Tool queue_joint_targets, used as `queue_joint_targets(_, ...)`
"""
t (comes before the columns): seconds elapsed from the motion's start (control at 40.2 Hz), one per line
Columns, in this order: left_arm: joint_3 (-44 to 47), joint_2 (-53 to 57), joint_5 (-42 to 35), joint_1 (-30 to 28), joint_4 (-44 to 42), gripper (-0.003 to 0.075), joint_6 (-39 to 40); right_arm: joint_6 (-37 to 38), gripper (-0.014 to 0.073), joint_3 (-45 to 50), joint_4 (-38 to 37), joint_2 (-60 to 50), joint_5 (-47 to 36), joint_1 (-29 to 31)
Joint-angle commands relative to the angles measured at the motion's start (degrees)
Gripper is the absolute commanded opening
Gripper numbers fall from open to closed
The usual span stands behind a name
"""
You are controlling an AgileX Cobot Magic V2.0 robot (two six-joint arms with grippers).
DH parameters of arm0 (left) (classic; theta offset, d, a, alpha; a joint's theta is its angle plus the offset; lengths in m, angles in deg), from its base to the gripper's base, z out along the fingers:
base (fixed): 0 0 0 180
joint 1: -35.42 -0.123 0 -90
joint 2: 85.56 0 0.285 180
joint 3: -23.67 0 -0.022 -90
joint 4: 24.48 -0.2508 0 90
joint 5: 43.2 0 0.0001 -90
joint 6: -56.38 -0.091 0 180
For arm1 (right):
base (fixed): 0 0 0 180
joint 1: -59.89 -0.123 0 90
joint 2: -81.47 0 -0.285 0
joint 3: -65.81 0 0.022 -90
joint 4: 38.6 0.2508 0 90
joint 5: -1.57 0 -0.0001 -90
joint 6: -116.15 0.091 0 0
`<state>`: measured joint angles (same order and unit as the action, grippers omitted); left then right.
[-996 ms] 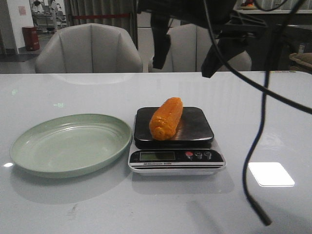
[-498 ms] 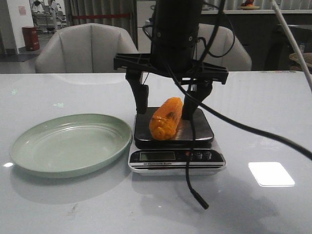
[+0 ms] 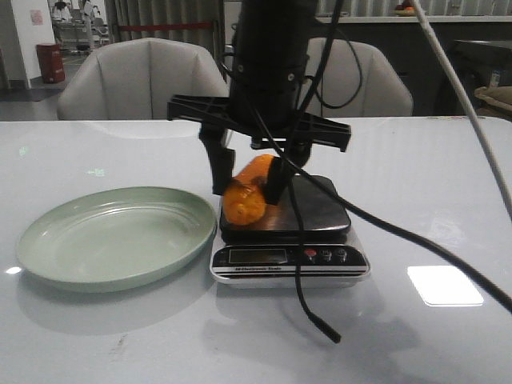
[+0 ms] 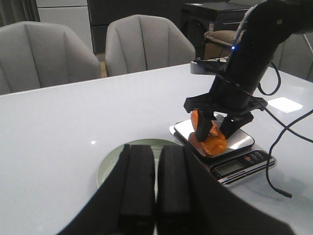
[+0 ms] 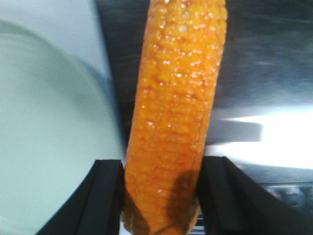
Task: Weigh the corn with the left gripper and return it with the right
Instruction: 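Lower the right gripper over the corn on the scale and close it, then carry the corn with the right gripper onto the green plate and release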
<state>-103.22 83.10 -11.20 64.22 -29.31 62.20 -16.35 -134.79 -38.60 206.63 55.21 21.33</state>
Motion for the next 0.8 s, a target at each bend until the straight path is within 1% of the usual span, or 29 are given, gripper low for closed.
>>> queue_joint_targets(0.0, -1.3, -0.8, -4.7, 0.0, -0.1, 0.0114, -0.1, -2.9, 0.0156, -3.7, 0.5, -3.1, -4.6, -2.8)
queue_joint_targets(0.174, -1.3, -0.8, -4.7, 0.0, -0.1, 0.0114, -0.1, -4.5, 0.0158, -5.0, 3.6, -0.9, -10.0, -6.2)
queue_joint_targets(0.249, -1.3, -0.8, -4.7, 0.0, -0.1, 0.0114, -0.1, -5.8, 0.0160, -6.4, 6.2, 1.3, -9.9, -7.0)
queue_joint_targets(0.299, -1.3, -0.8, -4.7, 0.0, -0.1, 0.0114, -0.1, -7.1, 0.0177, -7.5, 7.8, 2.6, -9.5, -7.2)
queue_joint_targets(0.324, -1.3, -0.8, -4.7, 0.0, -0.1, 0.0114, -0.1, -7.9, 0.0192, -8.2, 8.4, 3.4, -9.4, -7.5)
queue_joint_targets(0.423, -1.3, -0.8, -4.7, 0.0, -0.1, 0.0114, -0.1, -9.5, 0.0302, -10.6, 9.8, 5.6, -8.8, -8.1)
queue_joint_targets(0.523, -1.3, -0.8, -4.7, 0.0, -0.1, 0.0114, -0.1, -9.5, 0.0479, -12.8, 9.8, 7.2, -7.0, -8.3)
queue_joint_targets(0.573, -1.3, -0.8, -4.7, 0.0, -0.1, 0.0114, -0.1, -9.5, 0.0556, -13.5, 9.8, 7.4, -6.4, -8.3)
queue_joint_targets(0.622, -1.3, -0.8, -4.7, 0.0, -0.1, 0.0114, -0.1, -9.5, 0.0614, -13.5, 9.8, 7.4, -6.4, -8.3)
queue_joint_targets(0.647, -1.3, -0.8, -4.7, 0.0, -0.1, 0.0114, -0.1, -9.5, 0.0622, -13.5, 9.8, 7.2, -6.2, -8.1)
queue_joint_targets(0.697, -1.3, -0.8, -4.7, 0.0, -0.1, 0.0114, -0.1, -9.5, 0.0605, -13.5, 9.8, 6.7, -5.7, -7.6)
queue_joint_targets(0.772, -1.3, -0.8, -4.7, 0.0, -0.1, 0.0114, -0.1, -9.5, 0.0606, -13.5, 9.8, 5.8, -4.2, -6.8)
